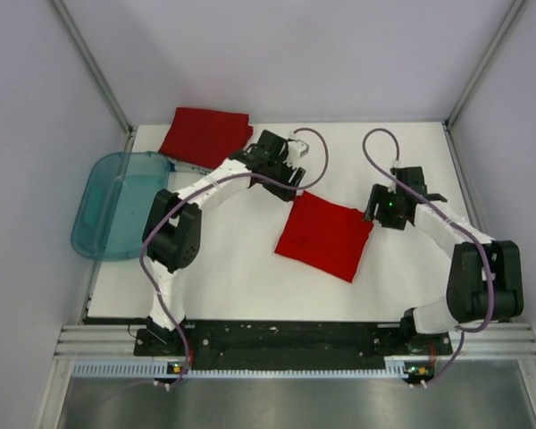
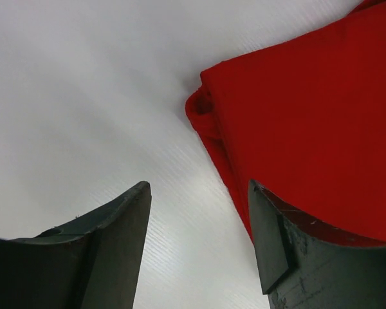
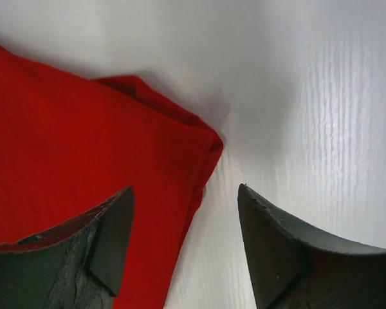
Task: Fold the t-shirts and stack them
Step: Put the neatly folded tshirt into the corner of the board with the left arm
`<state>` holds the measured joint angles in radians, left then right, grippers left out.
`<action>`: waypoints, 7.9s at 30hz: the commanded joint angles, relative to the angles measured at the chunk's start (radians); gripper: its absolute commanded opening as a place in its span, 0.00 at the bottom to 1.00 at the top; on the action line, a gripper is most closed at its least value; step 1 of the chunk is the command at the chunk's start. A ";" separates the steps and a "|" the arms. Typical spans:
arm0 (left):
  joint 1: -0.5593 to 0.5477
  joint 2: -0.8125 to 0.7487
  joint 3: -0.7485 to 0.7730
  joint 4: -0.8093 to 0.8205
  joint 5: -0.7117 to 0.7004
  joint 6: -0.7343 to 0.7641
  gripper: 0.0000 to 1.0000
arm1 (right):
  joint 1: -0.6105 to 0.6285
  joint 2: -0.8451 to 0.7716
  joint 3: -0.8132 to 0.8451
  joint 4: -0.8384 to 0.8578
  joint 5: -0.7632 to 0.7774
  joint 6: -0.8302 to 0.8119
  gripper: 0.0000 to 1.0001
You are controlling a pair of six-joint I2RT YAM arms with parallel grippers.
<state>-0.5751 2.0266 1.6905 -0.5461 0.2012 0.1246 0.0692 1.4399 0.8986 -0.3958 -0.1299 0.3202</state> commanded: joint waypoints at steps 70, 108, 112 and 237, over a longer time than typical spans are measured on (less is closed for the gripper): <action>0.070 0.273 0.113 -0.063 0.176 -0.312 0.64 | -0.003 0.333 0.166 0.138 -0.214 0.030 0.15; 0.242 0.201 0.512 -0.059 -0.358 0.303 0.00 | -0.006 -0.236 0.111 -0.090 -0.040 -0.190 0.99; 0.270 0.242 0.575 0.008 -0.476 0.391 0.00 | -0.006 -0.231 0.108 -0.089 -0.037 -0.193 0.99; 0.236 -1.039 -1.448 0.908 -0.283 0.228 0.97 | -0.003 -0.885 -0.661 0.472 0.282 0.086 0.99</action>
<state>-0.3420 0.9764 0.2283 0.2932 -0.0425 0.3904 0.0689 0.5632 0.2386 0.0303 0.1246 0.3904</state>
